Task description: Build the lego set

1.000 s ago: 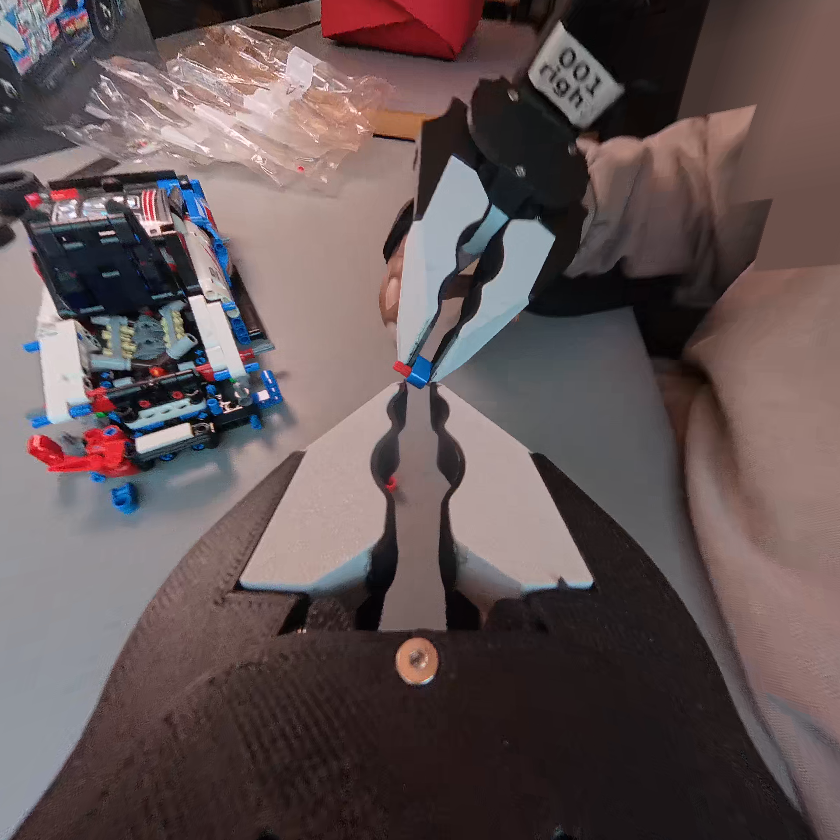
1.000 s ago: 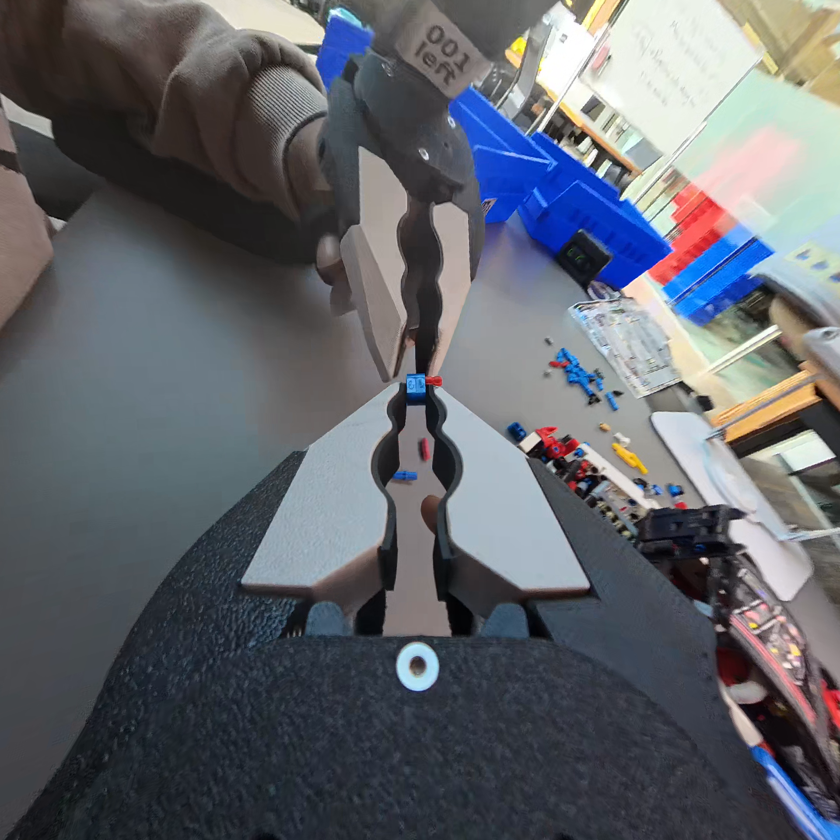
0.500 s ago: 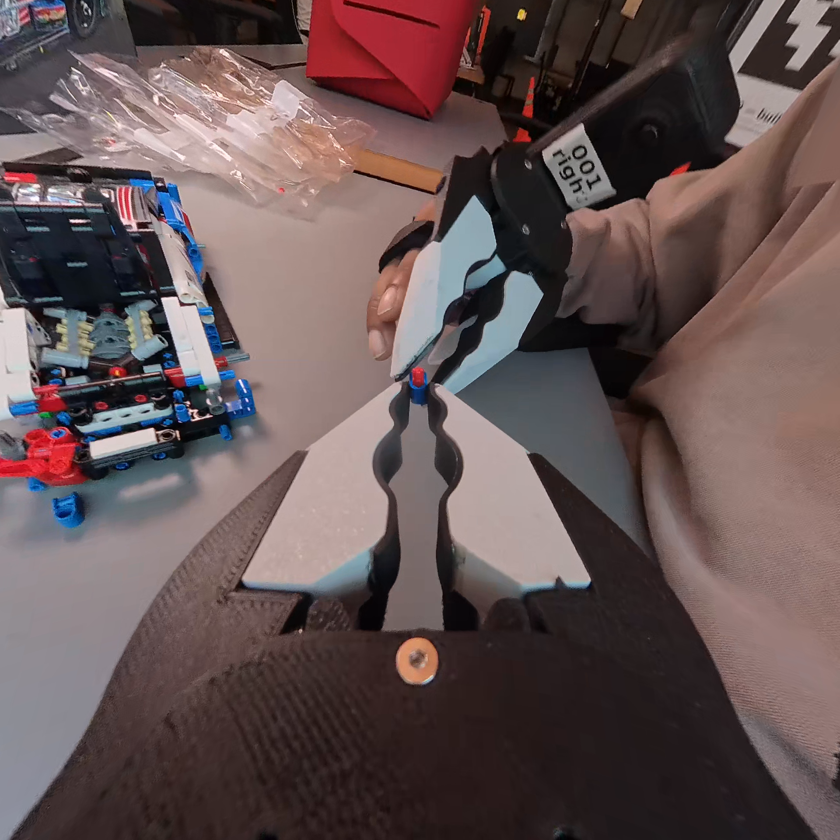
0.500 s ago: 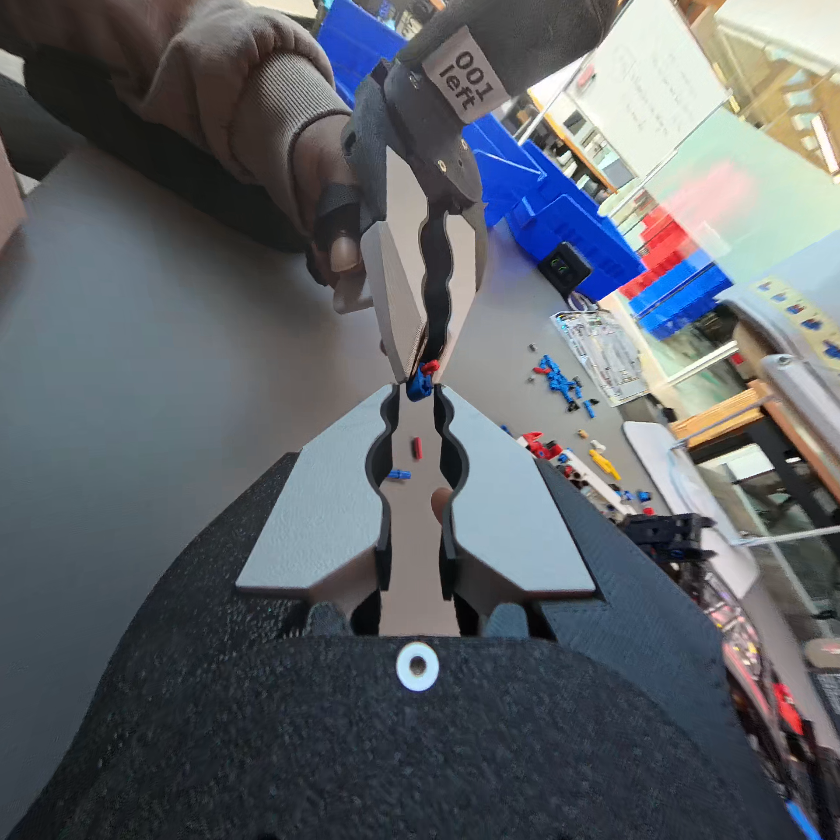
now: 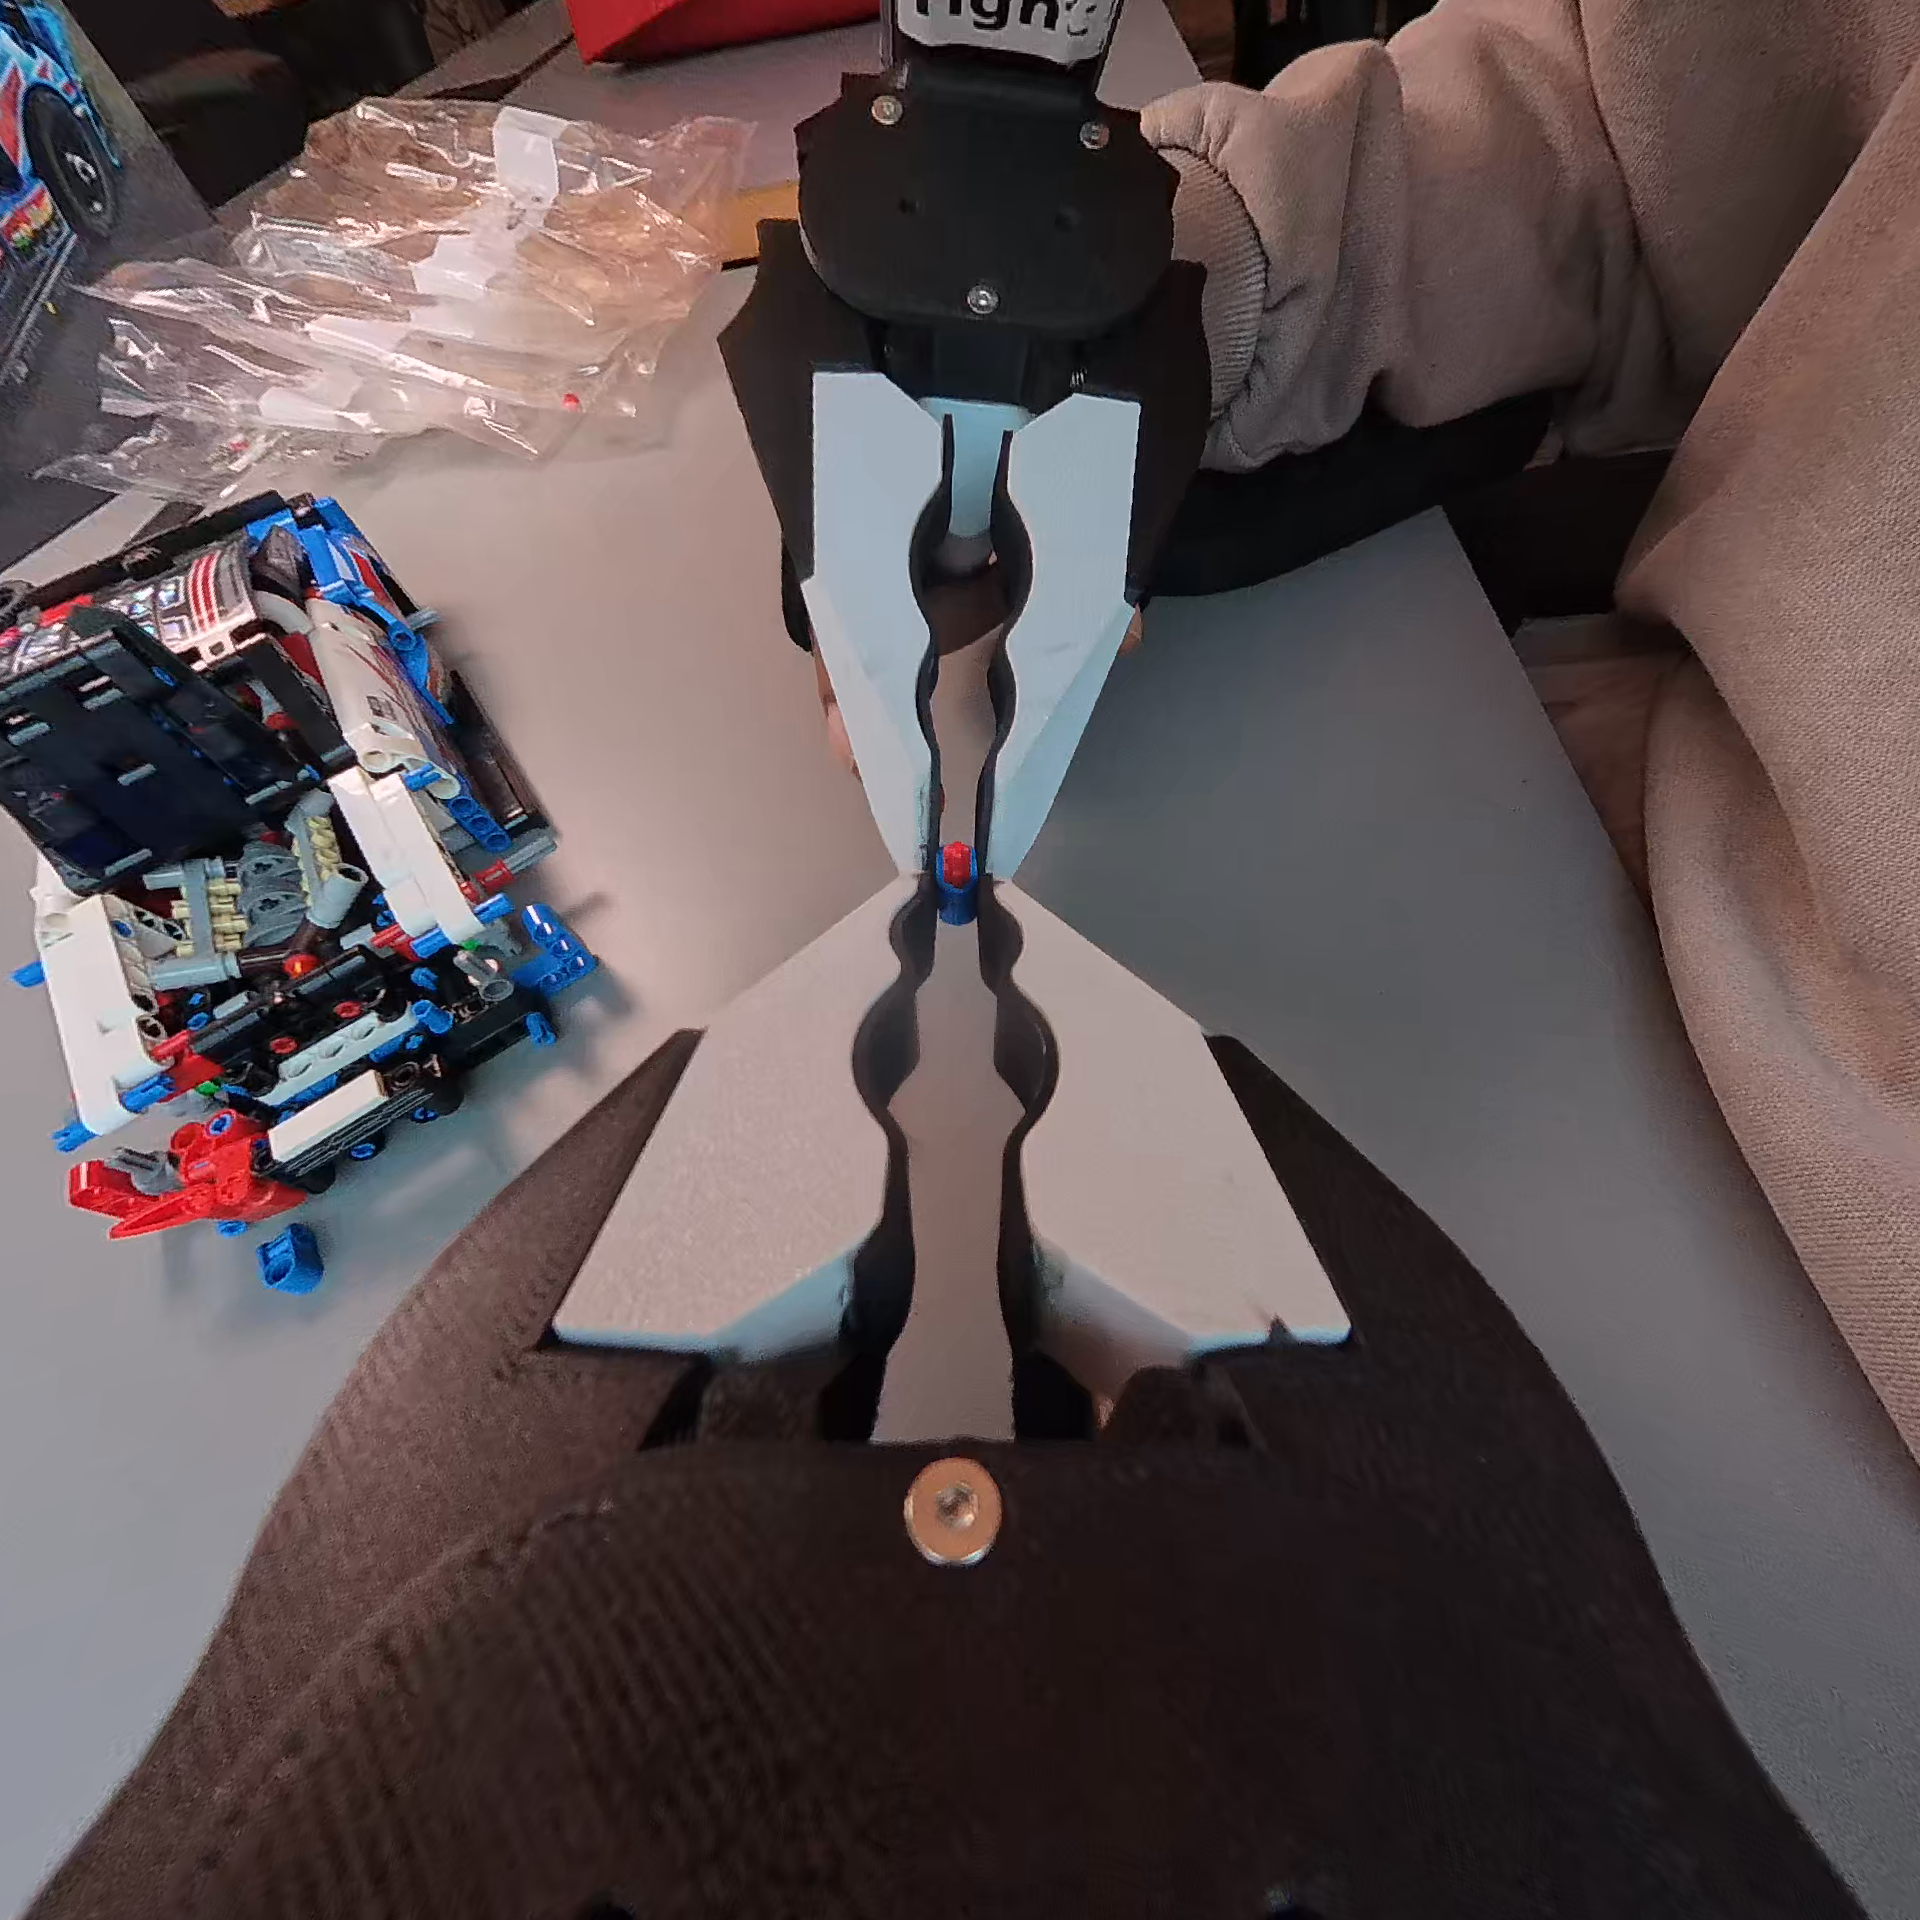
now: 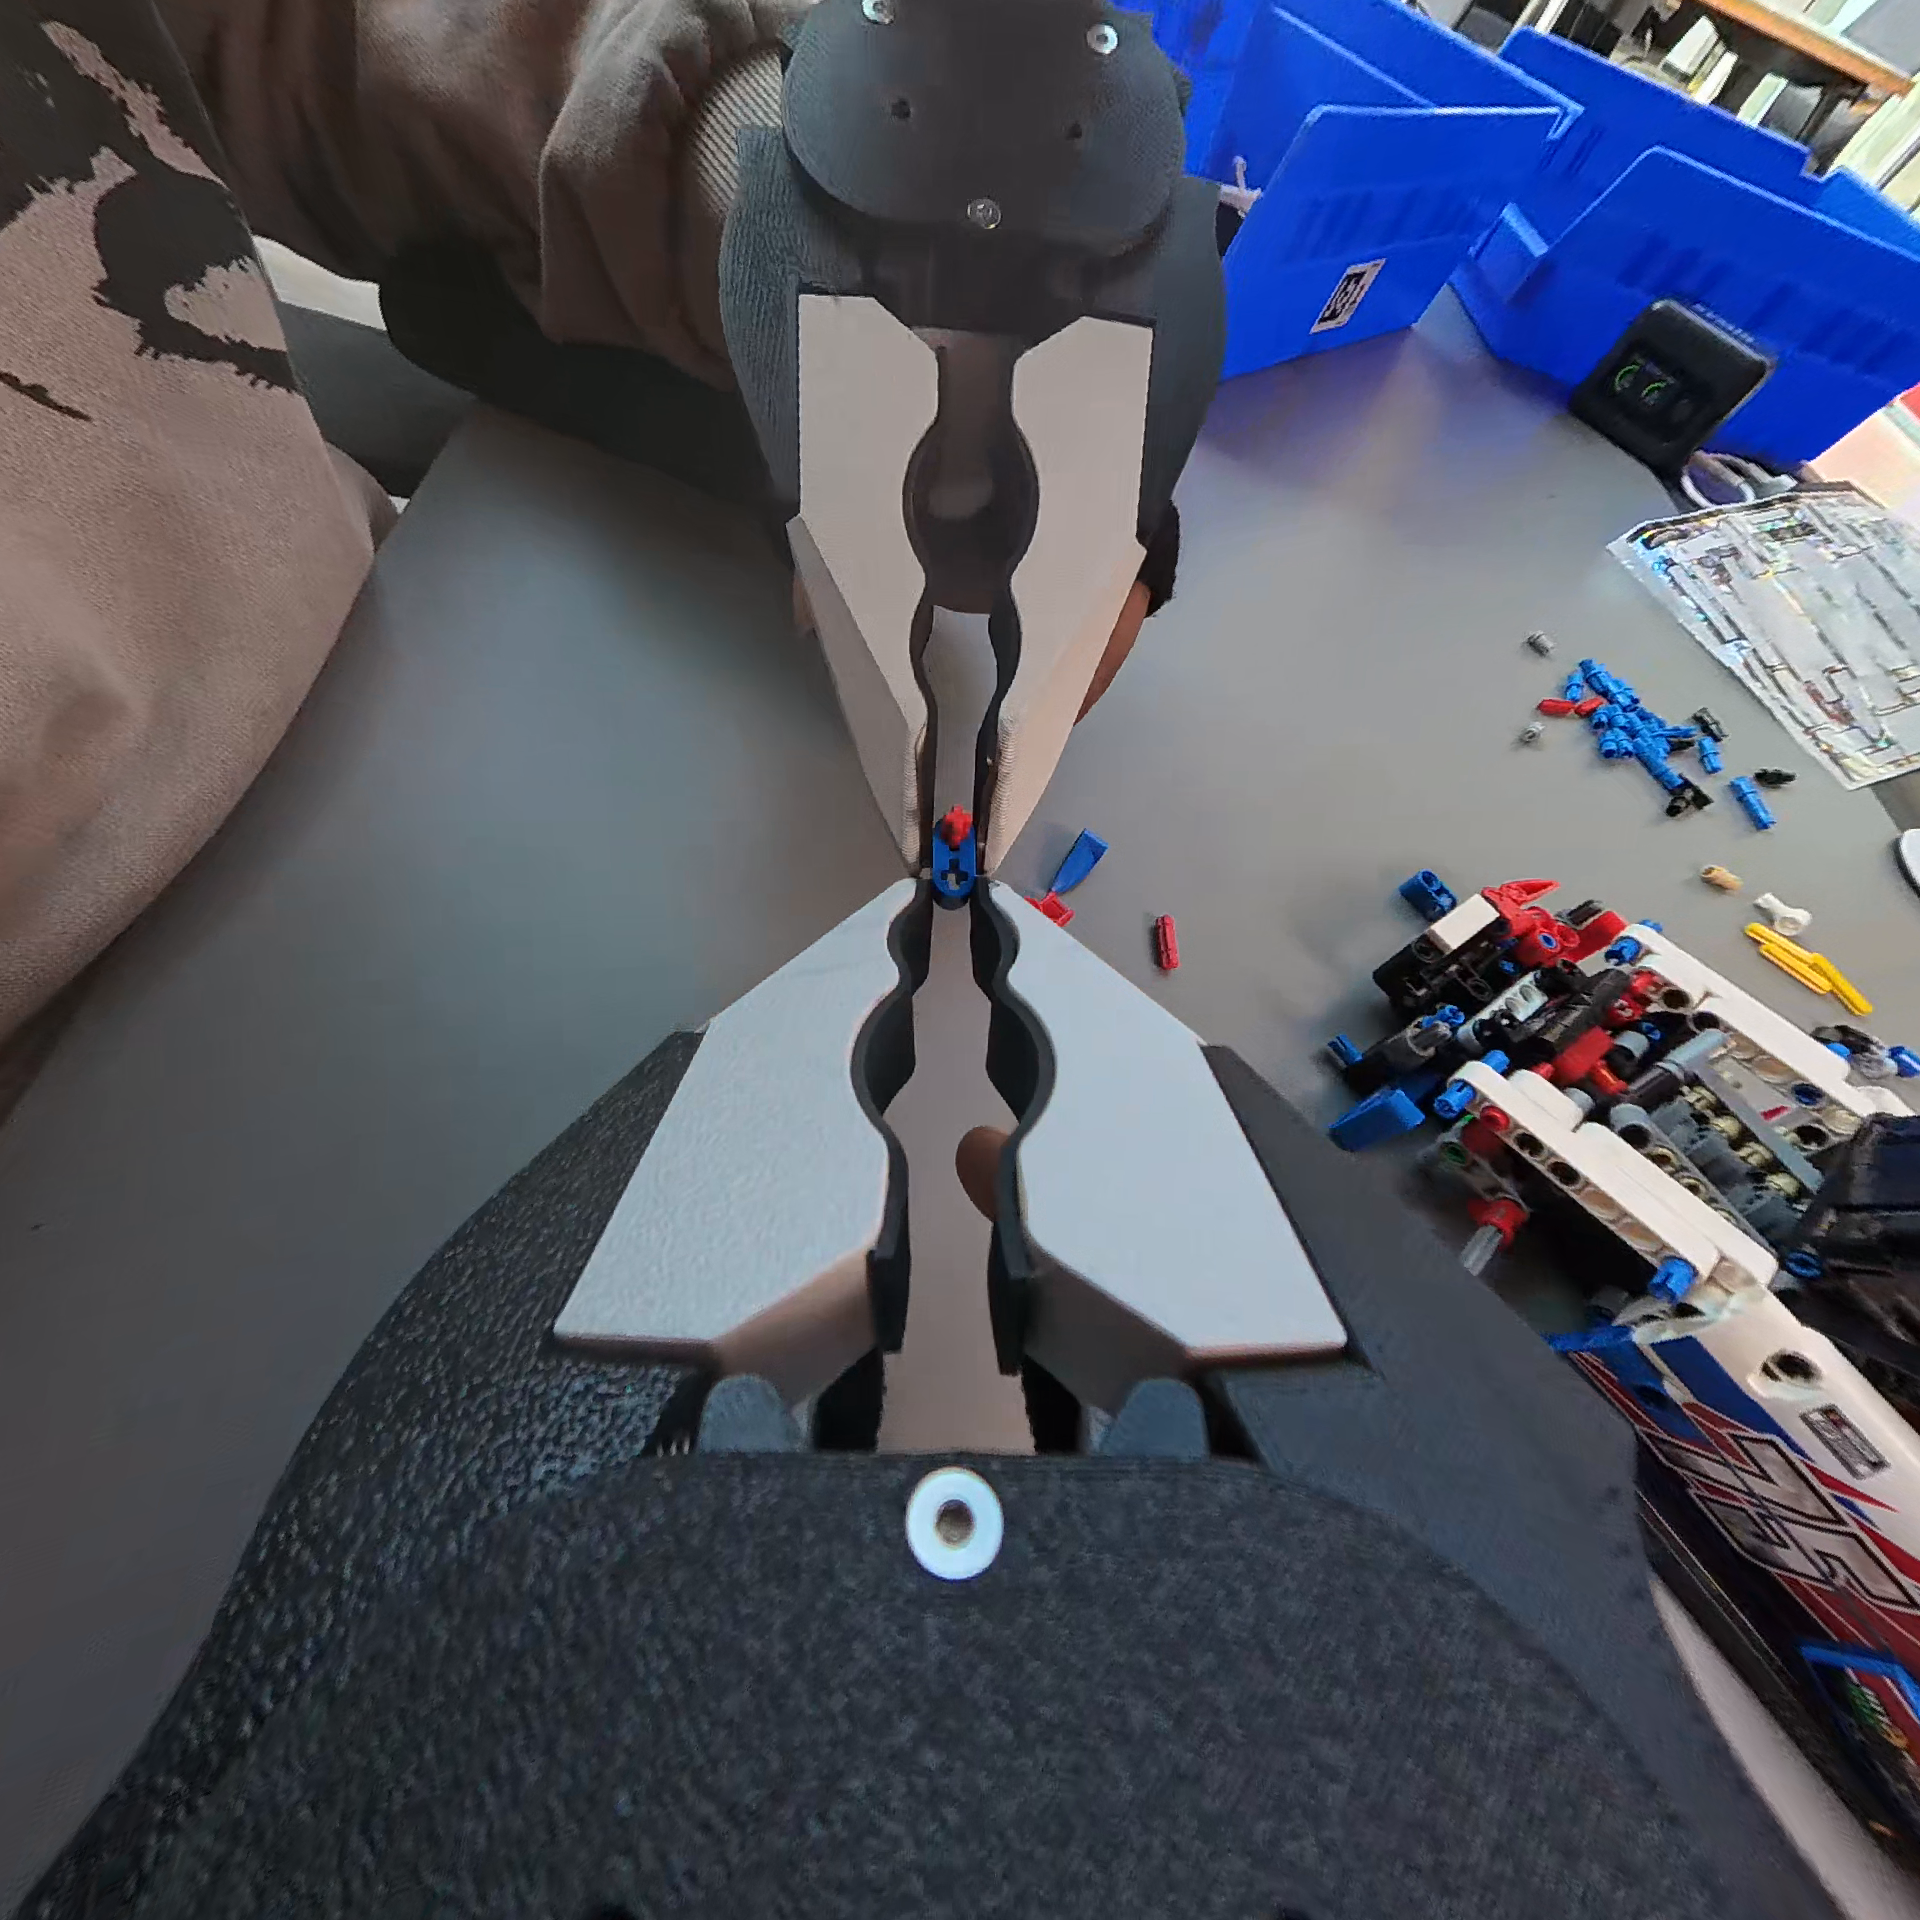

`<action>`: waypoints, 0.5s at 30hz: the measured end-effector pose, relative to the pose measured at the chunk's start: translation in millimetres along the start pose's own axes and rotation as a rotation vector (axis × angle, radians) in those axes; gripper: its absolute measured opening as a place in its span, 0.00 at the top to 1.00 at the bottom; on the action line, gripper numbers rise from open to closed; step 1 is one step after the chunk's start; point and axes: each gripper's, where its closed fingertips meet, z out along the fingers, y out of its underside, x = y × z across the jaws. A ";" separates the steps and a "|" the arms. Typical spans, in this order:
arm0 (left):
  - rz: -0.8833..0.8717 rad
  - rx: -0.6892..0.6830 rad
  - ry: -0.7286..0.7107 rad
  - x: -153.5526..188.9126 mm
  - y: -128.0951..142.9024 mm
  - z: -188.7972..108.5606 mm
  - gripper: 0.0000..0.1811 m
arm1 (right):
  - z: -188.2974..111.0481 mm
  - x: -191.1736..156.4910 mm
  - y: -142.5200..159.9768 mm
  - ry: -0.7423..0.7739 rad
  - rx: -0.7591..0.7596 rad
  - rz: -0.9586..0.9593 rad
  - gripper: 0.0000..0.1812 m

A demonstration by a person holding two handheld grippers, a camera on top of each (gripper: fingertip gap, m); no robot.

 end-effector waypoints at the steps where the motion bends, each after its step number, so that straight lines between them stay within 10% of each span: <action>1: -0.002 -0.006 0.003 0.5 1.4 0.8 0.97 | 0.5 -0.7 1.4 -0.007 -0.010 0.007 0.98; 15: -0.022 -0.238 0.021 8.4 38.1 15.7 0.97 | 15.5 -12.0 34.7 -0.097 -0.300 -0.009 0.98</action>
